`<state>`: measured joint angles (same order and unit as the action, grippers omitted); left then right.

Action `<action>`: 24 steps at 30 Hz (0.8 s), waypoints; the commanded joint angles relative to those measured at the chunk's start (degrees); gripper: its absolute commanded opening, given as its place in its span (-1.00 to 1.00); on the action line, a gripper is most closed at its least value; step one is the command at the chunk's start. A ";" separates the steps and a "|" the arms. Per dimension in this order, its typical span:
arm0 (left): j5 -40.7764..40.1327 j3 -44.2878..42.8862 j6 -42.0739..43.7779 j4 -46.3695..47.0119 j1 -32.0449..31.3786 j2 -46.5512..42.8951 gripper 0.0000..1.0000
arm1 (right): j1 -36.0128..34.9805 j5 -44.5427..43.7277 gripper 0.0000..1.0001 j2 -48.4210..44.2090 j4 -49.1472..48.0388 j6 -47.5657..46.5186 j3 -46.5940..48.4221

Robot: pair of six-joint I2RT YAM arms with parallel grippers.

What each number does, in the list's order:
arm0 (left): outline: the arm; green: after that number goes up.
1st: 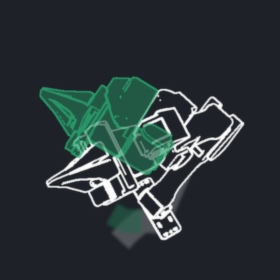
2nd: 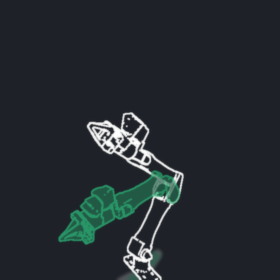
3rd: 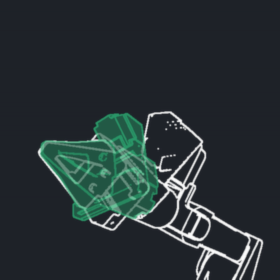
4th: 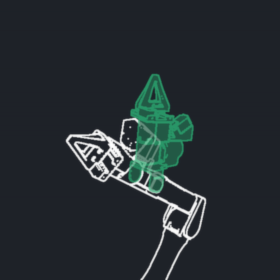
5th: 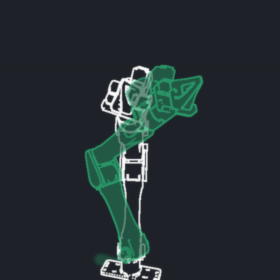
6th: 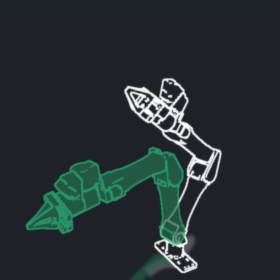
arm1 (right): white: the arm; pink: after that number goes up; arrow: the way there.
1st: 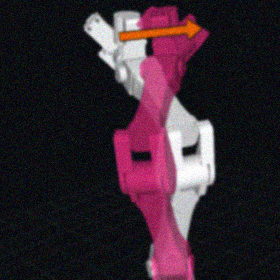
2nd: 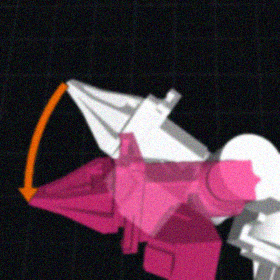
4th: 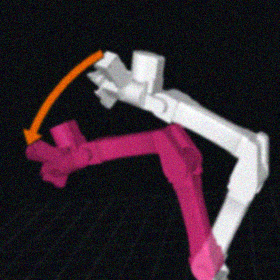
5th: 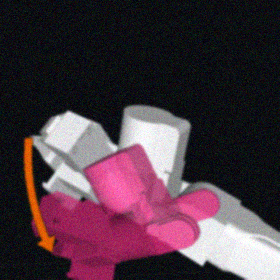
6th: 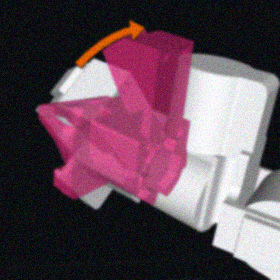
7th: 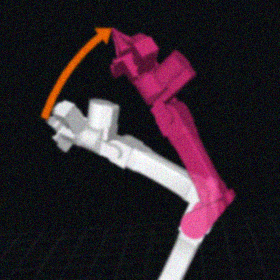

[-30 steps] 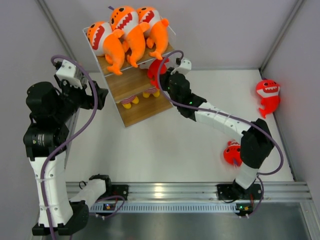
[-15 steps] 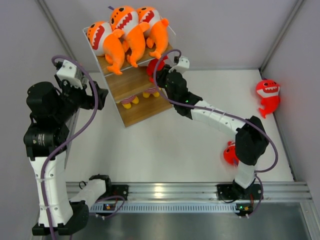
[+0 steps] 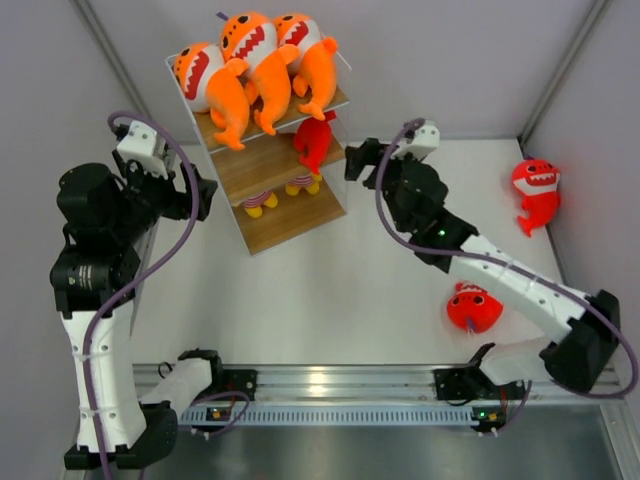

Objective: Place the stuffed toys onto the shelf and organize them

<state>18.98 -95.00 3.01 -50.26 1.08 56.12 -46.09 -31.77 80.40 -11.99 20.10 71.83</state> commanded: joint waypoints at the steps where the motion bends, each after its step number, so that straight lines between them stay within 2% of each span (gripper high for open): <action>1: -0.09 0.61 0.42 0.60 0.15 -0.57 0.75 | 3.09 -2.07 0.70 -11.03 5.02 -1.48 -6.16; 2: -0.09 0.69 0.34 0.69 0.06 -0.57 0.75 | 4.93 -1.46 0.71 -13.23 6.00 -0.16 -7.92; 5: 0.18 0.78 0.16 0.69 0.06 -0.75 0.75 | 17.48 4.32 0.77 -19.74 10.12 6.50 -14.25; 6: 0.26 0.78 0.16 0.69 0.15 -0.75 0.75 | 26.57 6.78 0.77 -20.89 10.58 7.93 -16.70; 8: 0.26 0.96 0.25 0.60 0.06 -0.92 0.75 | 35.75 12.33 0.77 -19.33 11.81 11.45 -18.82; 9: 0.09 0.87 0.16 0.51 0.15 -1.01 0.75 | 43.81 13.65 0.78 -18.19 11.81 12.24 -19.27; 11: 0.18 0.87 0.33 0.43 0.06 -1.01 0.75 | 53.93 16.64 0.79 -13.81 11.81 14.97 -20.23; 16: -0.08 0.78 1.12 -0.28 0.15 -0.92 0.75 | 64.35 14.54 0.82 -4.39 9.53 16.90 -20.95; 20: -1.05 0.17 2.00 -1.24 -0.11 -0.14 0.75 | 71.55 18.14 0.80 5.10 8.21 17.52 -18.31; 24: -1.84 -0.80 1.92 -1.42 -0.20 1.10 0.75 | 73.07 20.42 0.76 11.70 6.02 14.46 -15.41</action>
<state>18.31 -94.30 4.10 -51.59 1.06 56.31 25.96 -14.55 89.67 -1.48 35.73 51.57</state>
